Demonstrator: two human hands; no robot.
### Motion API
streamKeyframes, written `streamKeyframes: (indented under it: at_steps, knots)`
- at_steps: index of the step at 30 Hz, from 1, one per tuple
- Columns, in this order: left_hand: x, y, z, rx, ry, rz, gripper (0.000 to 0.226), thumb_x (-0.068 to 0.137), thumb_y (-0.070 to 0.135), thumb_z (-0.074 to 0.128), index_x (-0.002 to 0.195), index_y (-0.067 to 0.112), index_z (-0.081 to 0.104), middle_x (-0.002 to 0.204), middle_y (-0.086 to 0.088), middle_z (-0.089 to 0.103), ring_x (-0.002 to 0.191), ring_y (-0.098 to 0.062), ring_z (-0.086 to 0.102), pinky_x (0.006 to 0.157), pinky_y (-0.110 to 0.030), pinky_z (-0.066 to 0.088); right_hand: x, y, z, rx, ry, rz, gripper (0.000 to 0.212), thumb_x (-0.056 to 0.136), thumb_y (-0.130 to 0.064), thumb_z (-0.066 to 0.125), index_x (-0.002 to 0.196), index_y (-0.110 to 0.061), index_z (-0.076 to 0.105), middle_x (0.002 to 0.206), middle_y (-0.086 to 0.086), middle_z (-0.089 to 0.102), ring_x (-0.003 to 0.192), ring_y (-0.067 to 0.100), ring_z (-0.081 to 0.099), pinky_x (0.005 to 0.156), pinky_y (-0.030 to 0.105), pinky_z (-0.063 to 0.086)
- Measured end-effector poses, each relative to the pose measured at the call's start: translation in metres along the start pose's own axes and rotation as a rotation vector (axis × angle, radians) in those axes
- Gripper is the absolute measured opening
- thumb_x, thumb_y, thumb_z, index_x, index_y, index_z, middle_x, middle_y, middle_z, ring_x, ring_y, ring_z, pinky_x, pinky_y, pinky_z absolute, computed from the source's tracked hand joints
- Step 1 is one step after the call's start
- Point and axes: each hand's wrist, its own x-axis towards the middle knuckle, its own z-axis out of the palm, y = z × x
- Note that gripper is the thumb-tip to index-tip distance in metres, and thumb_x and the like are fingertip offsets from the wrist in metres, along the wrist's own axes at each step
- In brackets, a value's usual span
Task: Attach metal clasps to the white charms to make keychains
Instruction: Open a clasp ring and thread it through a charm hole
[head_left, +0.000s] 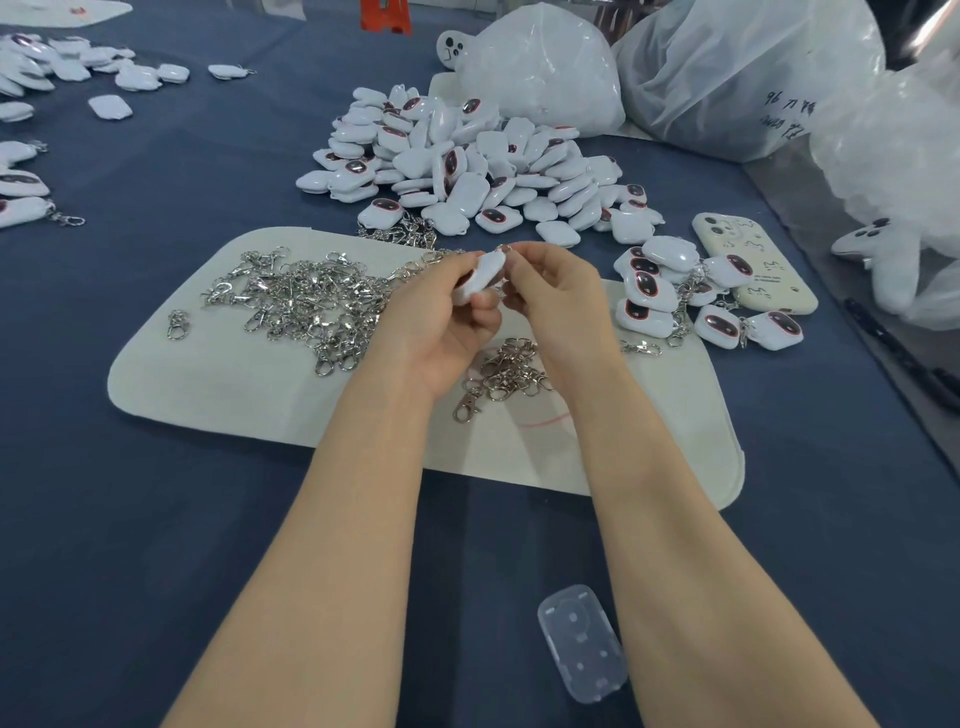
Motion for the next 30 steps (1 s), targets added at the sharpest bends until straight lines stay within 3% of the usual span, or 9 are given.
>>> streamKeyframes:
  at_steps: [3, 6, 8, 11, 15, 19, 22, 25, 30]
  knots:
    - [0.001, -0.003, 0.001, 0.116, 0.080, 0.064, 0.012, 0.094, 0.005, 0.047, 0.086, 0.005, 0.056, 0.064, -0.003, 0.056, 0.038, -0.004, 0.039, 0.038, -0.014, 0.032, 0.000, -0.002, -0.003, -0.339, 0.025, -0.169, 0.012, 0.094, -0.009, 0.054, 0.096, -0.009, 0.066, 0.082, -0.004, 0.062, 0.077, 0.009, 0.054, 0.077, 0.021, 0.044]
    - [0.003, -0.004, -0.005, 0.718, 0.242, 0.373, 0.012, 0.092, 0.009, 0.050, 0.096, 0.012, 0.060, 0.079, 0.000, 0.059, 0.055, -0.008, 0.047, 0.055, -0.023, 0.041, 0.000, -0.003, -0.006, -0.631, -0.031, -0.288, 0.016, 0.094, -0.011, 0.053, 0.099, -0.007, 0.068, 0.092, 0.000, 0.065, 0.085, 0.012, 0.055, 0.075, 0.018, 0.037]
    - [0.001, -0.003, -0.010, 1.084, 0.239, 0.570, 0.016, 0.092, 0.015, 0.049, 0.101, 0.017, 0.062, 0.080, 0.010, 0.058, 0.064, -0.006, 0.049, 0.064, -0.025, 0.039, 0.002, -0.004, -0.008, -0.721, -0.071, -0.310, 0.018, 0.093, -0.010, 0.052, 0.098, -0.008, 0.069, 0.096, 0.005, 0.067, 0.088, 0.017, 0.055, 0.074, 0.020, 0.036]
    - [-0.003, -0.003, -0.012, 1.337, 0.190, 0.695, 0.017, 0.094, 0.019, 0.049, 0.106, 0.018, 0.062, 0.083, 0.012, 0.057, 0.075, -0.009, 0.050, 0.066, -0.019, 0.033, 0.003, -0.002, -0.010, -0.741, -0.119, -0.262, 0.017, 0.093, -0.012, 0.052, 0.098, -0.010, 0.069, 0.096, 0.005, 0.067, 0.084, 0.013, 0.052, 0.069, 0.019, 0.033]
    - [0.002, -0.006, -0.011, 1.037, 0.220, 0.577, 0.014, 0.095, 0.016, 0.049, 0.103, 0.019, 0.061, 0.093, 0.007, 0.059, 0.080, -0.009, 0.054, 0.071, -0.018, 0.042, 0.001, 0.002, -0.007, -0.529, -0.101, -0.143, 0.019, 0.093, -0.013, 0.054, 0.108, -0.010, 0.065, 0.104, 0.001, 0.066, 0.089, 0.008, 0.056, 0.078, 0.018, 0.040]
    - [0.002, -0.003, -0.004, 0.419, 0.190, 0.235, 0.015, 0.096, 0.012, 0.048, 0.090, 0.018, 0.060, 0.078, -0.004, 0.057, 0.045, -0.005, 0.044, 0.045, -0.017, 0.039, 0.000, 0.000, -0.003, -0.290, -0.052, -0.118, 0.012, 0.090, -0.009, 0.060, 0.099, -0.012, 0.066, 0.085, -0.008, 0.065, 0.073, 0.000, 0.057, 0.077, 0.025, 0.050]
    - [0.001, 0.002, -0.001, 0.088, 0.100, 0.085, 0.014, 0.097, 0.011, 0.046, 0.088, 0.012, 0.057, 0.069, -0.002, 0.053, 0.037, -0.003, 0.040, 0.038, -0.014, 0.035, -0.001, 0.001, 0.000, -0.154, 0.008, -0.131, 0.011, 0.089, -0.009, 0.061, 0.088, -0.019, 0.065, 0.076, -0.006, 0.064, 0.072, 0.008, 0.057, 0.081, 0.037, 0.052]
    - [0.000, 0.002, -0.001, -0.022, 0.022, -0.020, 0.015, 0.097, 0.012, 0.047, 0.085, 0.011, 0.055, 0.066, 0.000, 0.052, 0.037, -0.002, 0.038, 0.038, -0.012, 0.033, -0.001, 0.000, 0.002, -0.013, 0.044, -0.103, 0.015, 0.091, -0.007, 0.059, 0.083, -0.019, 0.063, 0.074, 0.000, 0.064, 0.072, 0.015, 0.056, 0.081, 0.043, 0.051]
    - [0.000, 0.004, -0.004, -0.069, -0.039, -0.090, 0.014, 0.097, 0.014, 0.047, 0.087, 0.008, 0.054, 0.069, 0.001, 0.049, 0.037, -0.001, 0.037, 0.039, -0.011, 0.033, -0.003, -0.003, 0.000, -0.051, -0.035, -0.090, 0.025, 0.098, -0.010, 0.047, 0.086, -0.022, 0.065, 0.065, -0.009, 0.059, 0.060, 0.002, 0.052, 0.060, 0.018, 0.046]
